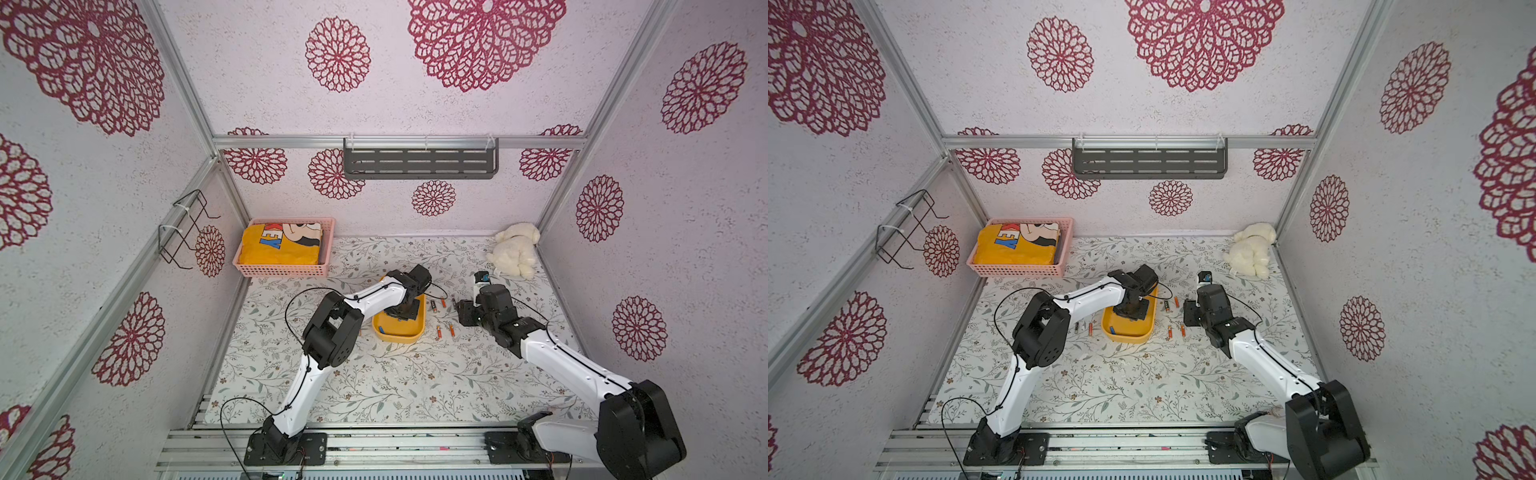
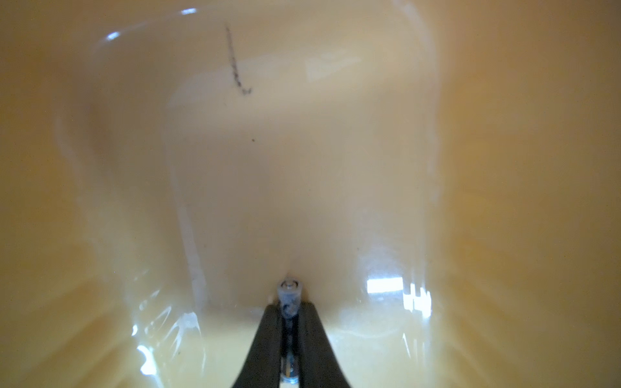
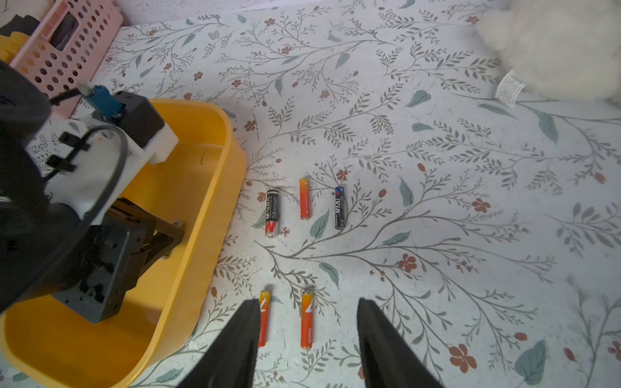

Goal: Take the batteries out of the storage box
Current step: Pick up the battery from the storage box.

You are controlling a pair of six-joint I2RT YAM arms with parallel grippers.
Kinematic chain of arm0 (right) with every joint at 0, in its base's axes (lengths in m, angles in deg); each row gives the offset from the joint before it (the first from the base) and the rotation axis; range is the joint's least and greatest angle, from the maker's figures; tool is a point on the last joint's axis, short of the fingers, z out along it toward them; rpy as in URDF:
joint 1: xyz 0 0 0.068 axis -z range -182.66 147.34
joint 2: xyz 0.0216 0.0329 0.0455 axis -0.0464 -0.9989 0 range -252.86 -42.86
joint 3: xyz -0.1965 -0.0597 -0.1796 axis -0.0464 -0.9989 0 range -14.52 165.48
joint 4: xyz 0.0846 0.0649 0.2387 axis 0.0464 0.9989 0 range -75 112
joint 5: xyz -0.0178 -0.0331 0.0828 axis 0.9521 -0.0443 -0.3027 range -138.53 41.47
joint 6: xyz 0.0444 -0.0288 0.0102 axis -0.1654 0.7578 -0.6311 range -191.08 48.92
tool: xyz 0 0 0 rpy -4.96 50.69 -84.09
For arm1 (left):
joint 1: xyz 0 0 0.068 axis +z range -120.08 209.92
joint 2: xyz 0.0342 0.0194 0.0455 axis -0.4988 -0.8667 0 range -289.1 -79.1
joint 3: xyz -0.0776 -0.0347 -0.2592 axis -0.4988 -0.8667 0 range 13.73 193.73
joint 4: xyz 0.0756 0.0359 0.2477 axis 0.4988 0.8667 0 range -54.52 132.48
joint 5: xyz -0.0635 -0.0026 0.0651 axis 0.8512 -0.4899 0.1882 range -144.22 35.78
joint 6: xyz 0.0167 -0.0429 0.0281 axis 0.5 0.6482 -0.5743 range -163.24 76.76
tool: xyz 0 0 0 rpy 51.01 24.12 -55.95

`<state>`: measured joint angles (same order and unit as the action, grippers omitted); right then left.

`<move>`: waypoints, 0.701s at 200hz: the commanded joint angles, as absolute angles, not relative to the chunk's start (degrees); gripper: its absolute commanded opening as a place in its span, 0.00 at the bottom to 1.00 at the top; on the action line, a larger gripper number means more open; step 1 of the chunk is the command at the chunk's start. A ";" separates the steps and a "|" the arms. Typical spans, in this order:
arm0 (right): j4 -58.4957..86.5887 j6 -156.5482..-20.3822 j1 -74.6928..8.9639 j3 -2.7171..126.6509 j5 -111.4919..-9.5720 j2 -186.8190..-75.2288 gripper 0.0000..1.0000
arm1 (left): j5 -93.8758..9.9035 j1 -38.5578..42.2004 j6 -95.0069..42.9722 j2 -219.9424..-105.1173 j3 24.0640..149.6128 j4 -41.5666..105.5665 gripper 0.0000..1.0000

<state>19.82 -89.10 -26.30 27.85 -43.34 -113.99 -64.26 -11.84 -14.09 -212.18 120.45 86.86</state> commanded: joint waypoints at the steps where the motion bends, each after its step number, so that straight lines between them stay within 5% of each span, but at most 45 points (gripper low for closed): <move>1: 18.40 -89.01 -25.87 27.78 -43.79 -113.89 0.52 | -65.18 -12.01 -13.73 -212.59 118.79 90.30 0.00; 140: 16.67 -88.92 -25.89 27.60 -44.75 -115.16 0.53 | -66.38 -5.72 -15.37 -200.16 119.70 95.25 0.00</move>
<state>18.59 -89.10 -26.15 27.85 -44.28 -114.91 -65.50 -7.84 -14.57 -203.81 121.50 93.92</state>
